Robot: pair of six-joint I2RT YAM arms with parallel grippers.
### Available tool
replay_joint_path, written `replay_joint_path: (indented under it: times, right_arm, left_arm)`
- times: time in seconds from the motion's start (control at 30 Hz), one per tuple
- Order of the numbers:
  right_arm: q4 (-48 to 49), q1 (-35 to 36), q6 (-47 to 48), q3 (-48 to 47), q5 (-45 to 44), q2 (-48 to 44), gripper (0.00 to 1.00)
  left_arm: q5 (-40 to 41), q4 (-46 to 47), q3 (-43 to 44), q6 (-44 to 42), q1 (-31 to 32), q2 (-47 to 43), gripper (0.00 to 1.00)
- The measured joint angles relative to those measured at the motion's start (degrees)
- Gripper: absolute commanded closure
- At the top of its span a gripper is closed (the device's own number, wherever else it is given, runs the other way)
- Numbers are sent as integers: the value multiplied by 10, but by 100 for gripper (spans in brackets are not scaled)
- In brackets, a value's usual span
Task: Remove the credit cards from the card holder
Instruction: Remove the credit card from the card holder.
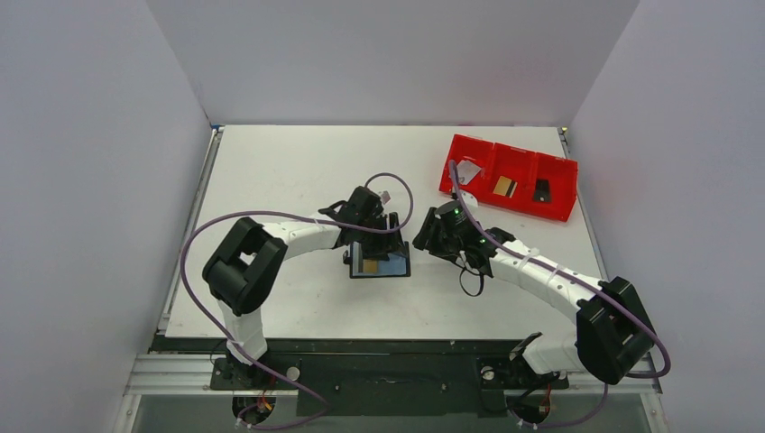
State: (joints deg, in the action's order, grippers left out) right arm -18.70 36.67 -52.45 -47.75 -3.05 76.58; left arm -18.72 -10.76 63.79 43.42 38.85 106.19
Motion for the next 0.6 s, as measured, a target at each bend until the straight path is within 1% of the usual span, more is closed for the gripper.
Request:
replay_joint_path:
  times: [0.17, 0.3, 0.4, 0.47, 0.57, 0.6]
  right_arm:
    - [0, 0, 3, 0, 1, 0, 48]
    - [-2, 4, 4, -5, 9, 8, 48]
    - [-3, 13, 4, -25, 12, 31, 49]
    - [2, 24, 4, -42, 22, 55, 49]
    - [15, 38, 3, -59, 41, 90, 49]
    - [19, 42, 3, -65, 49, 103, 49]
  left_arm:
    - [4, -11, 0, 0, -5, -16, 42]
    - [24, -39, 0, -5, -21, -53, 42]
    - [41, -55, -1, -8, -39, -80, 42]
    - [49, -58, -9, -9, -51, -94, 45]
    - [55, -61, -33, -11, -68, -108, 56]
    - [57, -61, -45, -13, -73, -110, 58]
